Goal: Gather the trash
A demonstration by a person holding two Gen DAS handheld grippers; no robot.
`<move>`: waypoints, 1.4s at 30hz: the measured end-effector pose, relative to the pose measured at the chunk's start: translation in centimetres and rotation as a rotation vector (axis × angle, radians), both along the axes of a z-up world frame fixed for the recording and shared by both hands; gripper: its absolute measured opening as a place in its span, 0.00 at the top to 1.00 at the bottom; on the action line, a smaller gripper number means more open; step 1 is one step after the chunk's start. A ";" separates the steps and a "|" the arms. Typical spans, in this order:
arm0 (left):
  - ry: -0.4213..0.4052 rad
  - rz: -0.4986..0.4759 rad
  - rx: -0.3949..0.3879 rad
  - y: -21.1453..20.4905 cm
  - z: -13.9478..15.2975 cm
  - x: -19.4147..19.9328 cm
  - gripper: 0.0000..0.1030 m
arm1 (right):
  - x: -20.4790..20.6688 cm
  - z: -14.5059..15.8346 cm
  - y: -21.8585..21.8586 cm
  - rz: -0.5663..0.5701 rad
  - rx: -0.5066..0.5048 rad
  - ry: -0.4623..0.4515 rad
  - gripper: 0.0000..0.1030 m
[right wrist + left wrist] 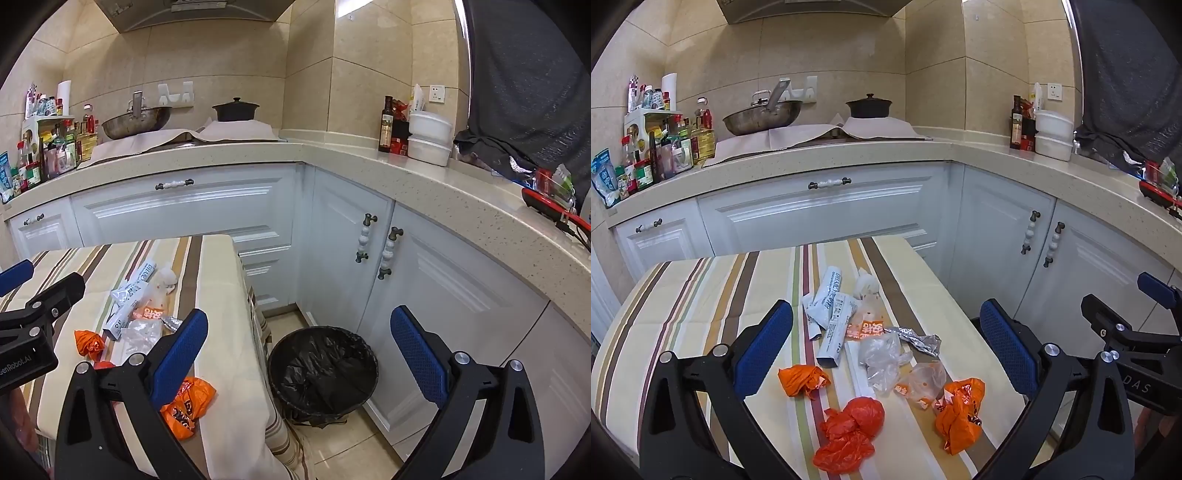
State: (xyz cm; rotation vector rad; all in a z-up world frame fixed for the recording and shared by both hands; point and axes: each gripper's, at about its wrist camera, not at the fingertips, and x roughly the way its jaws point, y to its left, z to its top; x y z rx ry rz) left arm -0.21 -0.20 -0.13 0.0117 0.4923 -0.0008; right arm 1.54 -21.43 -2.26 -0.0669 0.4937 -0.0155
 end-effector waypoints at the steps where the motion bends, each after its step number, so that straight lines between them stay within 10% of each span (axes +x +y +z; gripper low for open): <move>1: 0.000 0.001 0.000 0.0 0.0 0.0 0.04 | 0.0 0.0 0.0 0.000 0.001 -0.001 0.06; 42: 0.023 -0.005 0.000 -0.5 -0.7 0.2 0.04 | 0.0 0.0 -0.3 0.001 -0.003 -0.006 0.06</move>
